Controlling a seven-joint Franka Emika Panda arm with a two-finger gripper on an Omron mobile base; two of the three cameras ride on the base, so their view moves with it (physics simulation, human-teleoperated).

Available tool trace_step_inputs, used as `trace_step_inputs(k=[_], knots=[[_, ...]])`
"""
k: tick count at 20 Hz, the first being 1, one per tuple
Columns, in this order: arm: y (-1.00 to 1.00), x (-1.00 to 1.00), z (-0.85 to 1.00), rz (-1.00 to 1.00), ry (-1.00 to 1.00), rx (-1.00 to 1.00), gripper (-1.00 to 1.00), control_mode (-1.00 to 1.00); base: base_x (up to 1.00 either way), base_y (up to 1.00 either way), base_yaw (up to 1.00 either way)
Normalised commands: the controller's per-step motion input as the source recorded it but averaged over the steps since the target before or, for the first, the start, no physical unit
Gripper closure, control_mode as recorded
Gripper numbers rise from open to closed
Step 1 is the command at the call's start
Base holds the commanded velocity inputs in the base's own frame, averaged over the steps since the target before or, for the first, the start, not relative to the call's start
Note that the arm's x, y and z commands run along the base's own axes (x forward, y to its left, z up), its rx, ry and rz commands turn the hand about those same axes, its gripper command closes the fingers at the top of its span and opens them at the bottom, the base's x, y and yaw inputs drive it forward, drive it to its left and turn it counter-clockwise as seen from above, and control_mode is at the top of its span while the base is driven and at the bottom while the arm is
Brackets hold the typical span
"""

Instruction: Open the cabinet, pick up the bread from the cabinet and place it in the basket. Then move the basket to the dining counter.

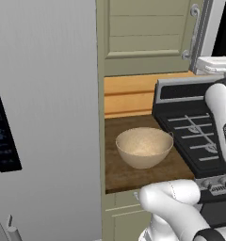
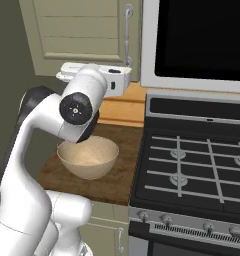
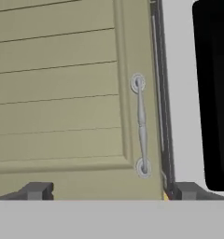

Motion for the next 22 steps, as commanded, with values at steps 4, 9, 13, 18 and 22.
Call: trace_step_inputs(k=[4,9,13,18,22], knots=[[-0.03,0.46,0.0,-0.1,-0.23,0.0,-1.0,-1.0,0.0,0.0,0.0],[-0.13,0.28,0.1,-0.1,-0.22,0.0,-1.0,-1.0,0.0,0.0,0.0],[-0.13,0.63,0.17,-0.03,-0.07,0.02,-1.0,-1.0,0.0,0.0,0.0],[-0.34,0.52,0.2,0.01,0.0,0.04,-1.0,-1.0,0.0,0.0,0.0],[-0.31,0.46,0.01,0.02,0.0,0.01,-1.0,-1.0,0.0,0.0,0.0]])
